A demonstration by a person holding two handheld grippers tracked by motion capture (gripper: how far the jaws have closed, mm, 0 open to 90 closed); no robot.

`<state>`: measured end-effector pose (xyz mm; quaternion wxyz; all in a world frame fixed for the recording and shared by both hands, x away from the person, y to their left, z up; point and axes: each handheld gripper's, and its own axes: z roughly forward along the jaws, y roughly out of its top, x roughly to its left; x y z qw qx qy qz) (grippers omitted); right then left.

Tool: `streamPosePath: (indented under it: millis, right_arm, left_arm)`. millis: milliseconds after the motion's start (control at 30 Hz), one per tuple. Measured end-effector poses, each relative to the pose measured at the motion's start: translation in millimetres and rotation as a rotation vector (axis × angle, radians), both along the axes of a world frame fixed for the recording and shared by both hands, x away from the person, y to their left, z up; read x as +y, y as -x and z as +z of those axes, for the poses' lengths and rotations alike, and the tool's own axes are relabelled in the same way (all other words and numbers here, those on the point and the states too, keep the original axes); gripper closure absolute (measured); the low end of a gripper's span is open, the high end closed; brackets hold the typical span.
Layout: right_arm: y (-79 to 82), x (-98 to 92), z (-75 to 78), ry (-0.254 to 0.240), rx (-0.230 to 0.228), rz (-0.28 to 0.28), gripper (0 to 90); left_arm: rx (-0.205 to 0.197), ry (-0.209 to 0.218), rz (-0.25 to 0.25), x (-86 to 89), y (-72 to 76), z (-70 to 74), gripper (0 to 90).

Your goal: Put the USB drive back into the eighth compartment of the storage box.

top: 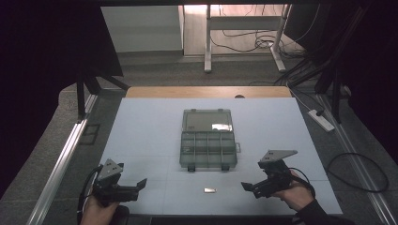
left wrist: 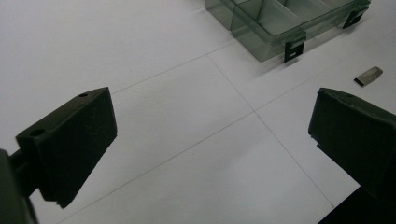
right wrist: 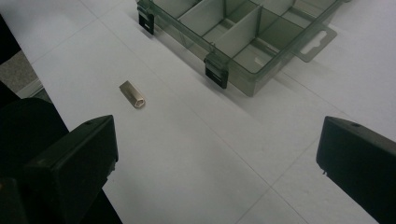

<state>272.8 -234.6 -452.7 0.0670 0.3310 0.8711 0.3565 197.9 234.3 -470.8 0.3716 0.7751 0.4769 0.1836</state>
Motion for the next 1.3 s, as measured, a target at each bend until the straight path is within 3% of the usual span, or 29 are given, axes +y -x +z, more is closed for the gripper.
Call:
streamPosePath:
  millis: [1300]
  right_arm:
    - [-12.1,52.8,-14.8,0.014,0.045,0.14,0.0]
  left_arm:
    - [-0.005,-0.003,-0.005,-0.3,0.7,0.2,1.0]
